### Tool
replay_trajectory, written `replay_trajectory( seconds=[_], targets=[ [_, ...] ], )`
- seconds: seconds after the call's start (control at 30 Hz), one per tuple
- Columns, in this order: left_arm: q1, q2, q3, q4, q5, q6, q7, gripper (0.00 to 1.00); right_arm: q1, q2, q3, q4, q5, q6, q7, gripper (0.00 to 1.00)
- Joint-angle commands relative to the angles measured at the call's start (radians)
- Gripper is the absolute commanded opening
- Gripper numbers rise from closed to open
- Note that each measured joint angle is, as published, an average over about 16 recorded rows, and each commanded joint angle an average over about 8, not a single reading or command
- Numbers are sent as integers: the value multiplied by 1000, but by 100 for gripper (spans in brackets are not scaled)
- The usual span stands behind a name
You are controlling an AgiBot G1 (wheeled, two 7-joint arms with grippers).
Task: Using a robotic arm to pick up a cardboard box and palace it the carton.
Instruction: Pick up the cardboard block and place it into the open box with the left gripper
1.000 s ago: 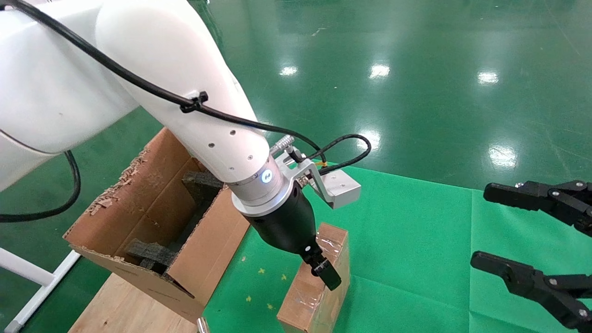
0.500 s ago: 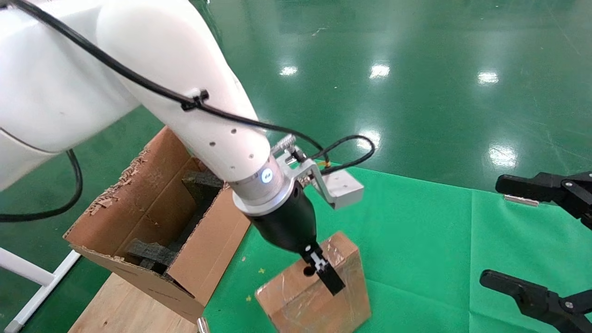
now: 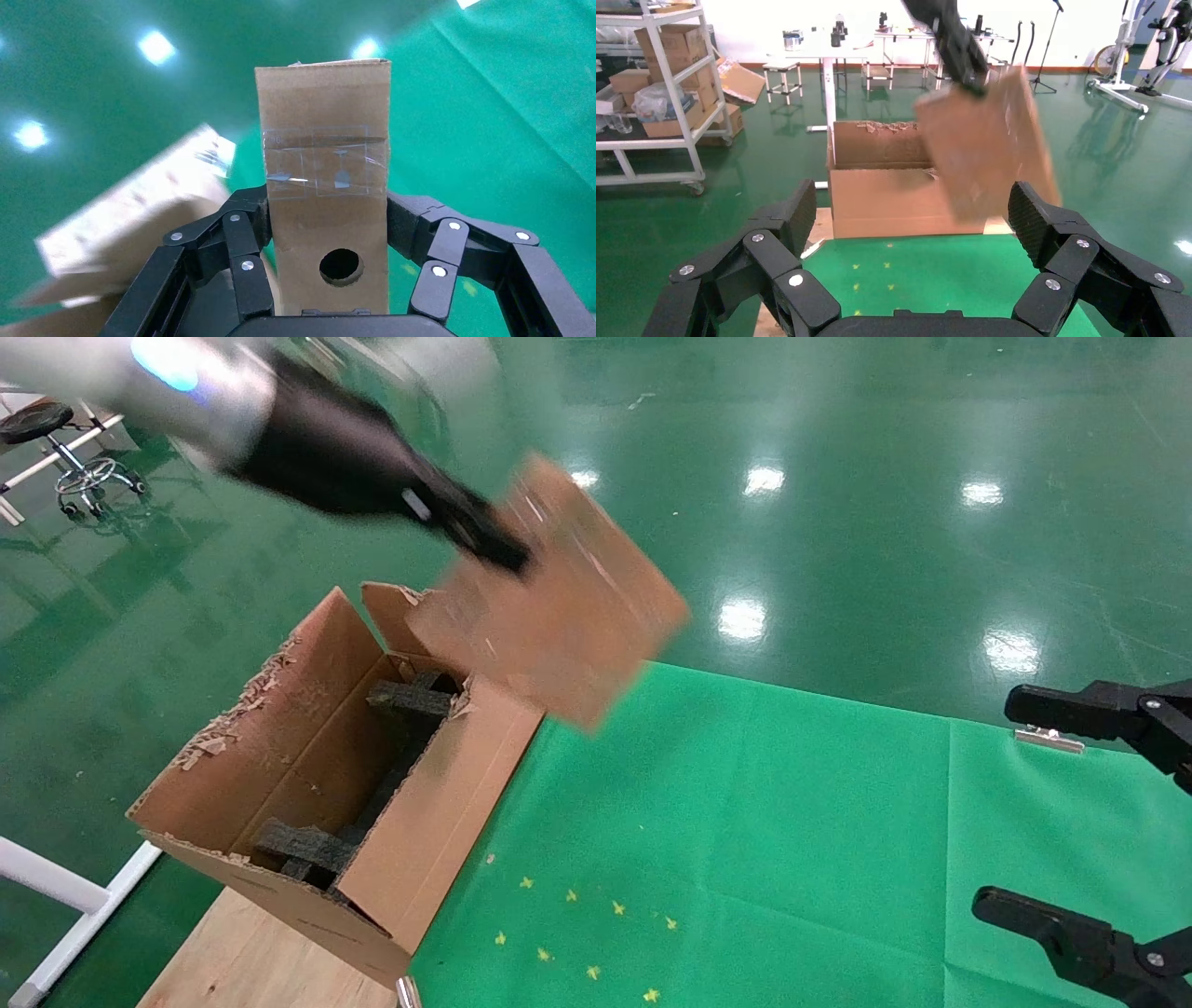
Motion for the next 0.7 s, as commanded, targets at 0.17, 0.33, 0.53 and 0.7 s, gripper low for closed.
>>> replay_trajectory(
  seconds=[0.17, 0.33, 0.53, 0.7],
  targets=[
    [-90, -38, -30, 272, 26, 12, 229, 0, 0, 0, 0, 0, 0, 0, 0, 100],
    [-105, -37, 1, 462, 95, 21, 395, 0, 0, 0, 0, 0, 0, 0, 0, 100],
    [-60, -18, 42, 636, 148, 33, 542, 0, 0, 0, 0, 0, 0, 0, 0, 100],
    [2, 11, 64, 742, 173, 6, 616, 0, 0, 0, 0, 0, 0, 0, 0, 100]
  ],
)
